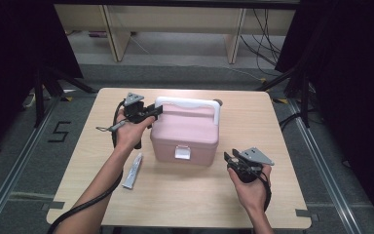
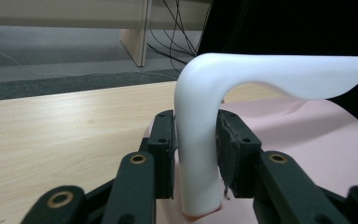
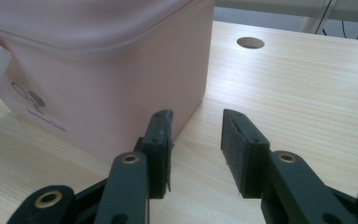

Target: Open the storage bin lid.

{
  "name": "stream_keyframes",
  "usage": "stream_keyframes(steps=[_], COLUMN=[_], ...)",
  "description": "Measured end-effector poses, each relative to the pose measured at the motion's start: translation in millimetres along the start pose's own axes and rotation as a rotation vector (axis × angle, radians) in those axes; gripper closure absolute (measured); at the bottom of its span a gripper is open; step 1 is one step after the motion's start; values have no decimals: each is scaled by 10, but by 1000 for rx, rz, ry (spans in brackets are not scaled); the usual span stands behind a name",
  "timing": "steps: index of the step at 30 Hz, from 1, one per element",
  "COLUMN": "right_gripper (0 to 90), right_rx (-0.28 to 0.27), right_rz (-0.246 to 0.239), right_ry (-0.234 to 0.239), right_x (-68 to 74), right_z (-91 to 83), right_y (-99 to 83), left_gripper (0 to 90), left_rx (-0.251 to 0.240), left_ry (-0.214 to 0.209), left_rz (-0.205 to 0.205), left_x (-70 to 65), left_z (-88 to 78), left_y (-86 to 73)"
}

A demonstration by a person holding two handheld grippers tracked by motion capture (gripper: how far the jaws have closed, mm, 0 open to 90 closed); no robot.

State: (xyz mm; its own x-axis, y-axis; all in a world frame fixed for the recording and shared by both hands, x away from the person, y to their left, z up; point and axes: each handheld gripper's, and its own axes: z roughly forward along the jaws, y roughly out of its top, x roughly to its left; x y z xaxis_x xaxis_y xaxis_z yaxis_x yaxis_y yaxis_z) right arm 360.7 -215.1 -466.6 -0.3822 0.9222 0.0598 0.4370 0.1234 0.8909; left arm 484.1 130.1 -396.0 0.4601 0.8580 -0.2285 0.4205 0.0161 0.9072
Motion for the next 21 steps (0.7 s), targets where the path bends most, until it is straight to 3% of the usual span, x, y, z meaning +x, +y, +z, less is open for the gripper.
stream_keyframes(steps=[2, 7, 10, 11, 12, 13, 15, 19, 21], right_gripper=[641, 640, 640, 639, 639, 639, 639, 639, 638], right_rx=[0, 7, -10, 3, 3, -9, 3, -11, -8], right_rz=[-41, -6, -43, -9, -9, -49, 0, -45, -34], right_ry=[-14, -4, -14, -9, -9, -9, -8, -2, -1], right_x=[-15, 14, -7, 19, 19, -3, 35, 0, 8], right_z=[-6, -10, -10, -17, -17, -7, -20, -13, -11], right_y=[15, 27, 39, 38, 38, 43, 46, 60, 65], left_gripper=[697, 712, 718, 720, 720, 723, 727, 729, 731], left_rx=[8, 12, 14, 14, 17, 19, 24, 30, 34], left_ry=[6, 12, 19, 19, 20, 20, 25, 32, 37], left_rz=[-5, -7, -27, -27, -32, -37, -52, -61, -63], left_x=[-2, -13, -22, -22, -23, -24, -27, -39, -45], left_z=[14, 21, 21, 21, 20, 20, 16, 15, 14], left_y=[-9, -6, -2, -2, 1, 4, 12, 21, 30])
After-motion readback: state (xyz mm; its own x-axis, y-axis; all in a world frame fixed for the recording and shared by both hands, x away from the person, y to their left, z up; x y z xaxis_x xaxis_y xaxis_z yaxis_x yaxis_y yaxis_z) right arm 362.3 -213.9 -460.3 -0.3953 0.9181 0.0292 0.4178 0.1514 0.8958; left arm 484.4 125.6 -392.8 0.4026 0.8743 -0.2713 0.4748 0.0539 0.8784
